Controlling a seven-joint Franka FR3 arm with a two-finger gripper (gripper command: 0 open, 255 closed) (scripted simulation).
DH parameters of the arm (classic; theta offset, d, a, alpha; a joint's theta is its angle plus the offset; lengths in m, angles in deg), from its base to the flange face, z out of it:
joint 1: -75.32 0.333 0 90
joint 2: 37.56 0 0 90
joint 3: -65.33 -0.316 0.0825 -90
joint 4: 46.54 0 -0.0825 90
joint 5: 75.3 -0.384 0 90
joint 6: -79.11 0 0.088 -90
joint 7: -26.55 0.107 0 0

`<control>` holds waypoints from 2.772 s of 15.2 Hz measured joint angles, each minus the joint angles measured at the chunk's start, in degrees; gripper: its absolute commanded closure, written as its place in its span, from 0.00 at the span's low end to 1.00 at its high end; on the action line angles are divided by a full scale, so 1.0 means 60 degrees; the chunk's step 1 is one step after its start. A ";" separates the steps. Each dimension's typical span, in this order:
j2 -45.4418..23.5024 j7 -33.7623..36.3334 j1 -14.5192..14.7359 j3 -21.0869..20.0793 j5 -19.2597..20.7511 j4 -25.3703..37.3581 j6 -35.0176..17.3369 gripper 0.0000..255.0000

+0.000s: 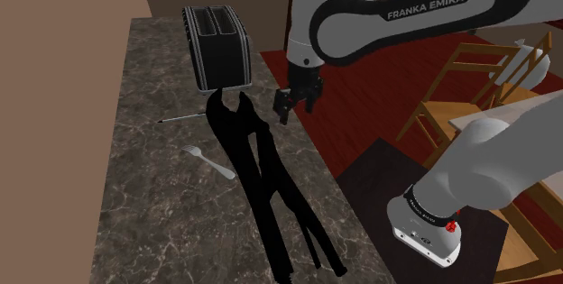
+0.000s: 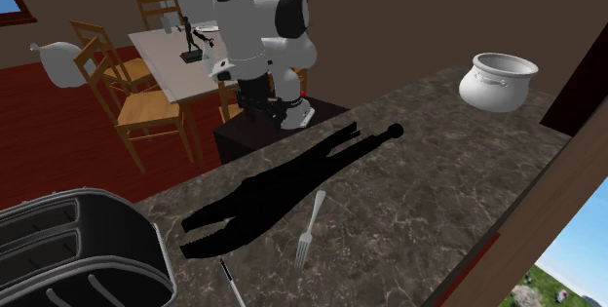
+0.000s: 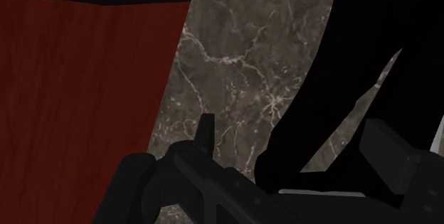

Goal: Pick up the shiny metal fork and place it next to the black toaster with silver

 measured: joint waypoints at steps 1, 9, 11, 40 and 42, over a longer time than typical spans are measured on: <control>-0.0315 0.0115 0.0018 -0.0101 0.0039 0.0172 -0.0195 0.00; -0.3074 0.1558 0.0371 -0.0936 0.0834 0.2022 -0.1460 0.00; -0.3737 0.1985 0.0546 -0.1079 0.1135 0.2534 -0.1679 0.00; -0.8316 0.3867 0.2103 -0.0856 0.3225 0.6558 -0.2463 1.00; -0.8318 0.3865 0.2101 -0.0856 0.3222 0.6564 -0.2454 1.00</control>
